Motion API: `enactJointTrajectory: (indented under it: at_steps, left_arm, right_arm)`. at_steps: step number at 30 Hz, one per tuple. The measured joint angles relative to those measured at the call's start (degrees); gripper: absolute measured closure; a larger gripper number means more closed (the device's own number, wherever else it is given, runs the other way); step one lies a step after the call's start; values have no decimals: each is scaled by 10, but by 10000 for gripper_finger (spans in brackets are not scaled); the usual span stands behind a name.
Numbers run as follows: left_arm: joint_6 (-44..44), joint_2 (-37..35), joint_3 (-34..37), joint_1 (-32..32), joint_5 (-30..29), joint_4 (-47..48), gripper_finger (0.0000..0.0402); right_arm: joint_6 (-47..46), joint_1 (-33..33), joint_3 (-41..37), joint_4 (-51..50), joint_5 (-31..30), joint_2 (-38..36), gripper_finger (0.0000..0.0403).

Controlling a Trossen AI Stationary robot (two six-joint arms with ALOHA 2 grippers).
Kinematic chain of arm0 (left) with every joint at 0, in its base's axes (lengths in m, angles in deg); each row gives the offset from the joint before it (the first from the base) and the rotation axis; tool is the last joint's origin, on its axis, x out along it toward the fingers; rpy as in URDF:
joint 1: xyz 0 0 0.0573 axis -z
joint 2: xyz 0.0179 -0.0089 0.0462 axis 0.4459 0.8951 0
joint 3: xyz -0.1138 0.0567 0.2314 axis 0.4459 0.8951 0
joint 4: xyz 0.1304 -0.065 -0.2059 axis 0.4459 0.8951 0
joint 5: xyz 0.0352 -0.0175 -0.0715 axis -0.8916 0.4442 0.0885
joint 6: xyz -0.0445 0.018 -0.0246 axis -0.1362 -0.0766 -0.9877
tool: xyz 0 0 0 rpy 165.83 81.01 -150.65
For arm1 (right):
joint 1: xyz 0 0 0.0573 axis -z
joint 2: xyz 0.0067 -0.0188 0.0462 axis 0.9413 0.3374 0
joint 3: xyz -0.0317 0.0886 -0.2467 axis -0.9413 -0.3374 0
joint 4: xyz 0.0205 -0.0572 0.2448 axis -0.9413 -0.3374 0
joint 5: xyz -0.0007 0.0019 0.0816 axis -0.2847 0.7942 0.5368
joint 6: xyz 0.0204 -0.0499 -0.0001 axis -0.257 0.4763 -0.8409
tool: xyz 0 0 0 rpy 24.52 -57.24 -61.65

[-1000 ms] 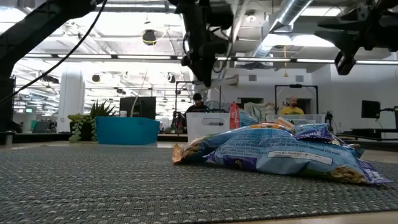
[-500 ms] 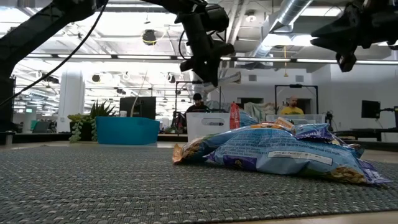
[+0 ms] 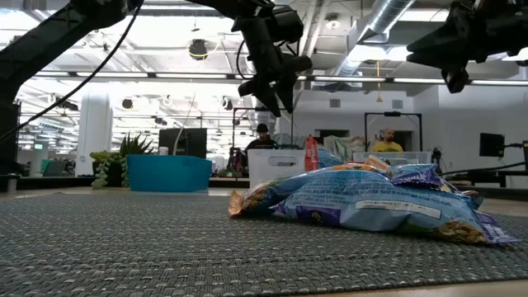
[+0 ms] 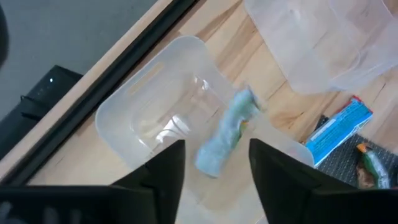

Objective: Pick and place Granola Bars by type
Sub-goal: Put the yellow granola bar into the left transparent bin

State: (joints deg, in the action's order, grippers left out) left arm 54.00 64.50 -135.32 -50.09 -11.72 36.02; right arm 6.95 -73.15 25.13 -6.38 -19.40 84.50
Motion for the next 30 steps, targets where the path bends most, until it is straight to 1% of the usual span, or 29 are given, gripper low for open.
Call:
enactJointTrajectory:
  at_steps: [2,4,8,11,15,19,22,25,30]
  left_arm:
    - [27,0,0,5,0,0,213]
    - [61,0,0,14,8,2,211]
    - [129,0,0,48,71,38,218]
    - [166,0,0,83,119,80,227]
    - [198,0,0,133,156,117,237]
    - [202,0,0,171,167,132,245]
    - [201,0,0,192,166,148,250]
    - [200,0,0,205,166,178,254]
    - [202,0,1,216,166,203,262]
  right_arm:
    - [0,0,0,0,0,0,334]
    - [0,0,0,-1,0,0,334]
    - [0,0,0,-16,0,0,334]
    - [0,0,24,-72,0,6,334]
    - [13,-1,90,-179,2,53,334]
    - [33,-10,158,-242,13,111,334]
    - [39,-26,191,-282,29,143,334]
    - [29,-51,204,-312,32,160,334]
    - [-7,-94,205,-325,26,162,334]
